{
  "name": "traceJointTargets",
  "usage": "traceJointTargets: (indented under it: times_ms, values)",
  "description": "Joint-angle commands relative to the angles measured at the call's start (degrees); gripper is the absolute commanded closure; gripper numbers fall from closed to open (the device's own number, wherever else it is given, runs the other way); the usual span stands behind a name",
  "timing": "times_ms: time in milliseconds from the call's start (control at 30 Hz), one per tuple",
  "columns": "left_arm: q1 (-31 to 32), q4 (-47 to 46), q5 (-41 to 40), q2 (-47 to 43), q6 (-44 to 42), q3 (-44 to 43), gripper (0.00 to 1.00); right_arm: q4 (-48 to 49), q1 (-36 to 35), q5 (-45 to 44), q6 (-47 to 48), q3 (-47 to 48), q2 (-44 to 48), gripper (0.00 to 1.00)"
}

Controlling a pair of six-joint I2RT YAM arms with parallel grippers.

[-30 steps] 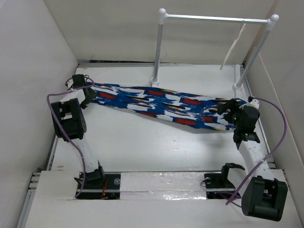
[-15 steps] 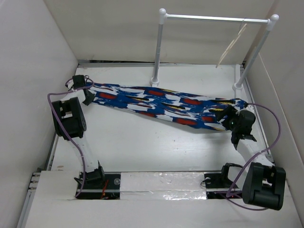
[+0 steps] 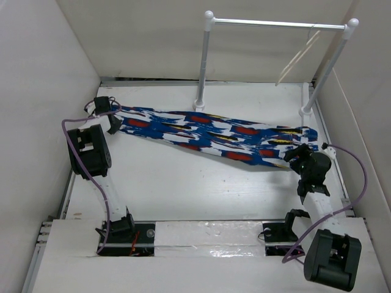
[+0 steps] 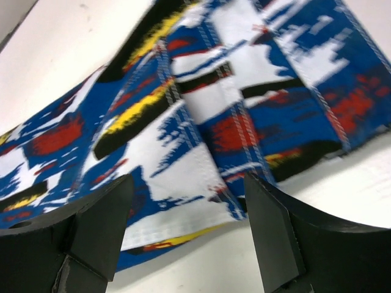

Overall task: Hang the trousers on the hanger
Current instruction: Fold the trousers at the center of the board.

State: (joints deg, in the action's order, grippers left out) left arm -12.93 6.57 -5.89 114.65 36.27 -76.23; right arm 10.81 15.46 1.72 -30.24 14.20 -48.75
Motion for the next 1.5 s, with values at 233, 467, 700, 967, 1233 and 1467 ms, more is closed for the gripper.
traceJointTargets:
  times_ms: [233,467,700,967,1233,1467]
  values:
    - [-0.52,0.99,-5.88,-3.99,-1.12,1.96,1.00,3.78,2.99,1.26,-2.72,0.48,-9.86,0.24]
    - [-0.52,6.43,-13.34,-7.51,-2.34,2.92,1.00,8.69,6.94,8.80,-3.16,3.29,-21.02,0.55]
    - [-0.52,9.51,-16.79,-13.56,-2.87,8.62,1.00,8.36,11.34,12.09,-1.67,0.57,-18.50,0.97]
    - [-1.21,11.71,-14.07,-23.06,2.39,20.84,1.00,-7.00,13.88,12.95,1.94,-4.43,2.59,1.00]
    - [-1.75,12.33,-14.94,-33.96,4.33,26.49,0.90,-23.37,15.12,12.09,2.47,-3.56,25.97,0.27]
    - [0.44,7.15,-7.66,-38.62,1.87,23.76,0.74,-20.77,17.58,4.79,3.35,1.36,15.56,0.00]
